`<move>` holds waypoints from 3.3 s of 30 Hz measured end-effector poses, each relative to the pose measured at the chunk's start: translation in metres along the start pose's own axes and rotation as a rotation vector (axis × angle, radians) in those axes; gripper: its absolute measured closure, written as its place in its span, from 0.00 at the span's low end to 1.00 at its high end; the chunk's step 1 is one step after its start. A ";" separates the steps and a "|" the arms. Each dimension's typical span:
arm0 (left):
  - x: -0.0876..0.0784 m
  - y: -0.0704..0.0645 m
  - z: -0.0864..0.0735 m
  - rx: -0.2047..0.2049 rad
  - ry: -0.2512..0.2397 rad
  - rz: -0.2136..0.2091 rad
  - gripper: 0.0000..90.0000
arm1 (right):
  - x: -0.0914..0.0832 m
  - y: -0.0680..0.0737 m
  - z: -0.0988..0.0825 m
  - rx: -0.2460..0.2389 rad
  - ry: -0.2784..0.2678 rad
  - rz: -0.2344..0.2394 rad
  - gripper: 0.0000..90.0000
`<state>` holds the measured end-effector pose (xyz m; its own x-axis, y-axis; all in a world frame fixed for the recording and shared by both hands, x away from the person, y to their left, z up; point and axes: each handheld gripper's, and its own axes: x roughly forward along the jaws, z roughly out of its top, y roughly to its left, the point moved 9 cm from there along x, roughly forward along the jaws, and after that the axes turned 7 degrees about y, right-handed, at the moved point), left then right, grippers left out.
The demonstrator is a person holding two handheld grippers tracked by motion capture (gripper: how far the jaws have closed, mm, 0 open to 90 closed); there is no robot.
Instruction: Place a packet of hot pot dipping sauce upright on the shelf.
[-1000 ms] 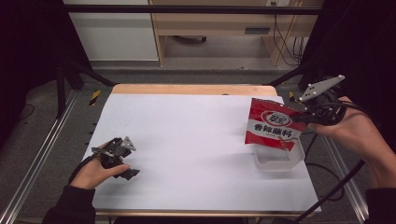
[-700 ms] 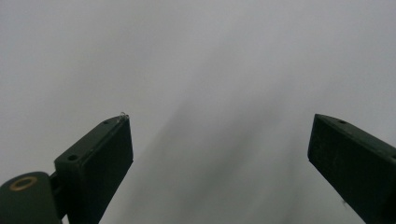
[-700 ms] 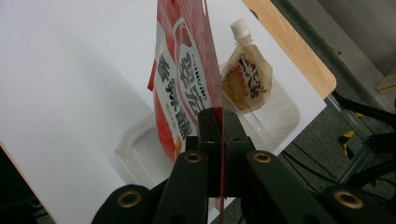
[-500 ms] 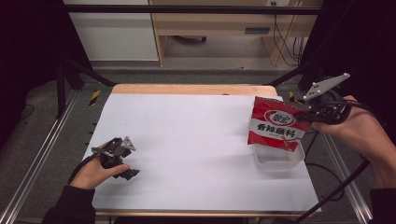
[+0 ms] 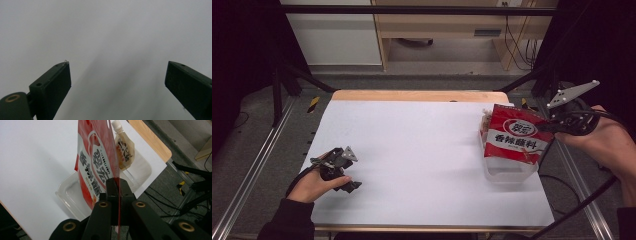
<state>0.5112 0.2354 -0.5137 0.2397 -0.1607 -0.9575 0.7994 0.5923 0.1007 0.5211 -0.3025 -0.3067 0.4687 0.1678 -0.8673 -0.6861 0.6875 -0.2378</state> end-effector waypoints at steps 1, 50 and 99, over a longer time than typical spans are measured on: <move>0.000 0.000 0.000 0.000 0.001 -0.001 0.07 | 0.001 0.000 -0.001 0.006 -0.004 0.004 1.00; 0.007 -0.005 0.001 0.012 0.020 -0.010 0.07 | 0.050 0.000 -0.026 0.152 0.063 0.026 1.00; 0.002 0.001 0.005 -0.006 -0.027 0.017 0.07 | 0.042 0.022 0.088 0.189 -0.134 -0.091 0.21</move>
<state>0.5149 0.2318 -0.5143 0.2683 -0.1721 -0.9478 0.7919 0.5996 0.1153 0.5746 -0.2183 -0.3104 0.6019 0.1823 -0.7775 -0.5273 0.8219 -0.2156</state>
